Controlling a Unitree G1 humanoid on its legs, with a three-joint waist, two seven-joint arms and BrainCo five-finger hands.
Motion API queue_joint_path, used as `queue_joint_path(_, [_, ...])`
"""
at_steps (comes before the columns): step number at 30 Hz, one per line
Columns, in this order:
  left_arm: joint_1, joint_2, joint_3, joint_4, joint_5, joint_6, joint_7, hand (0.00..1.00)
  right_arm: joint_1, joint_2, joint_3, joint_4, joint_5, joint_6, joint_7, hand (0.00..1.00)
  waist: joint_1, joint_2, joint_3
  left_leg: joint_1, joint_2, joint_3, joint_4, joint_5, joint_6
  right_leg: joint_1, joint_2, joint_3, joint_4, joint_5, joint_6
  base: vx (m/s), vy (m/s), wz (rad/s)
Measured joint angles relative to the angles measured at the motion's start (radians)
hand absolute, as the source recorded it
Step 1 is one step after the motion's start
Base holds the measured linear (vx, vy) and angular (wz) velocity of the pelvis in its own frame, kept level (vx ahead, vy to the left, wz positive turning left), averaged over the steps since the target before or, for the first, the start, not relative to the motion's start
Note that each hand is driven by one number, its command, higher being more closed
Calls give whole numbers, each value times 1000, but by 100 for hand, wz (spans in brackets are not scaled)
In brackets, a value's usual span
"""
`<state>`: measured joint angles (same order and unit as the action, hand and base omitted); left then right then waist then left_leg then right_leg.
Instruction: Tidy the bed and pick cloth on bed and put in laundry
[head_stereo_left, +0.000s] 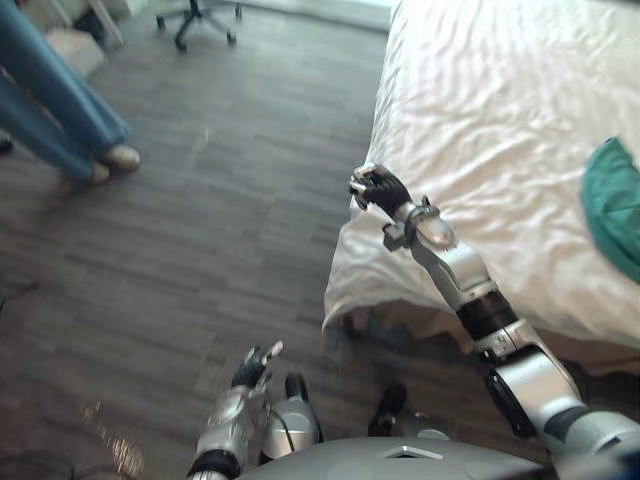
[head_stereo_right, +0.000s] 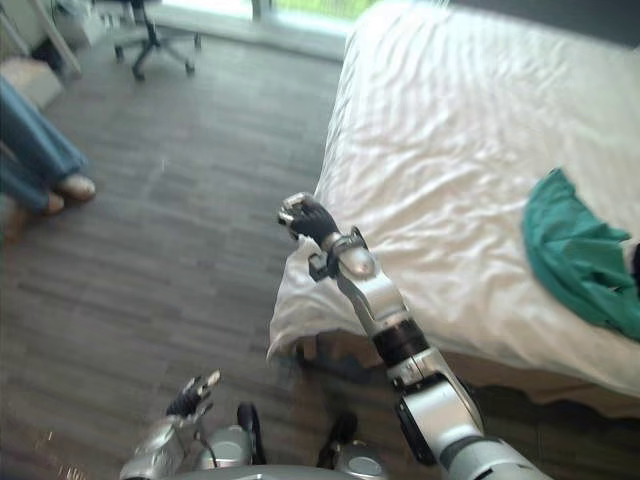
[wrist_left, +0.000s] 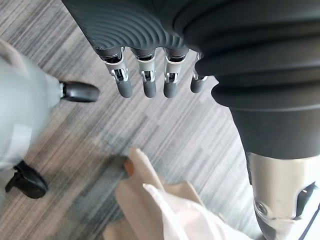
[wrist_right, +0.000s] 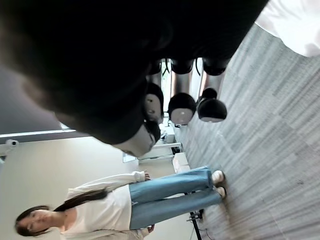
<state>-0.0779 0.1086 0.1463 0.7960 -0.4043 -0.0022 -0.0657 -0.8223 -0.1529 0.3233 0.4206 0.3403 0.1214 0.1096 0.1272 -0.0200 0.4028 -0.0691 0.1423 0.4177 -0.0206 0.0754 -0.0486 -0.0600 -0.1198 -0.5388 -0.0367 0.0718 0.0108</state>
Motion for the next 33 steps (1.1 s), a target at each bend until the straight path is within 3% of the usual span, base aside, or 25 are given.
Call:
queue_joint_path(2, [-56, 15, -2, 3, -17, 2, 2, 0, -88, 1, -1, 55, 2, -7, -10, 100, 2, 5, 61, -61, 1, -6, 9, 17, 8, -64, -5, -1, 22, 5, -14, -109, -12, 6])
queue_joint_path(8, [-207, 11, -77, 56, -67, 23, 34, 0, -210, -22, -74, 236, 70, -10, -83, 100, 30, 27, 86, -264, -4, -57, 85, 30, 25, -254, -37, -3, 101, 3, -25, 3, 7, 11])
queue_joint_path(10, [-280, -14, -103, 66, -107, 22, 54, 0, -261, -45, -116, 332, 135, -19, -115, 100, 34, 57, 103, -336, -7, -75, 111, 31, 27, -331, -58, 2, 153, -7, -28, -49, 41, 11])
queue_joint_path(14, [-348, -65, -108, 105, -161, 22, 97, 0, -243, -61, -145, 424, 212, -51, -107, 100, 45, 91, 118, -398, -21, -78, 110, 35, 33, -446, -92, 34, 245, -39, -33, -67, 34, -4])
queue_joint_path(18, [-370, -96, -104, 112, -175, 22, 152, 0, -135, -33, -123, 404, 239, -73, -28, 100, 33, 100, 121, -401, -28, -68, 108, 35, 33, -487, -116, 60, 309, -68, -26, -46, 11, -5])
queue_joint_path(23, [-378, -111, -96, 79, -175, 39, 200, 0, 202, 36, -4, 386, 224, -76, 74, 100, -25, 100, 121, -366, -39, -33, 104, 25, 34, -492, -136, 99, 343, -78, -26, 27, 4, -14])
queue_joint_path(27, [-373, -94, -148, 88, -211, 39, 246, 0, 462, 63, 138, 380, 180, -114, 129, 100, -89, 99, 121, -287, -41, -10, 106, -2, 29, -433, -139, 117, 355, -90, -23, 83, 1, -25])
queue_joint_path(32, [-326, -85, -246, 57, -203, 54, 251, 0, 543, 68, 198, 164, 158, -242, 253, 100, -112, 90, 119, -175, -30, -12, 102, -29, 10, -321, -117, 120, 339, -121, -12, 61, -27, -9])
queue_joint_path(33, [-289, -73, -276, 40, -194, 69, 258, 0, 551, 68, 204, 72, 162, -271, 312, 100, -112, 86, 118, -146, -26, -10, 89, -30, 8, -290, -105, 119, 319, -119, -9, 65, -31, -17])
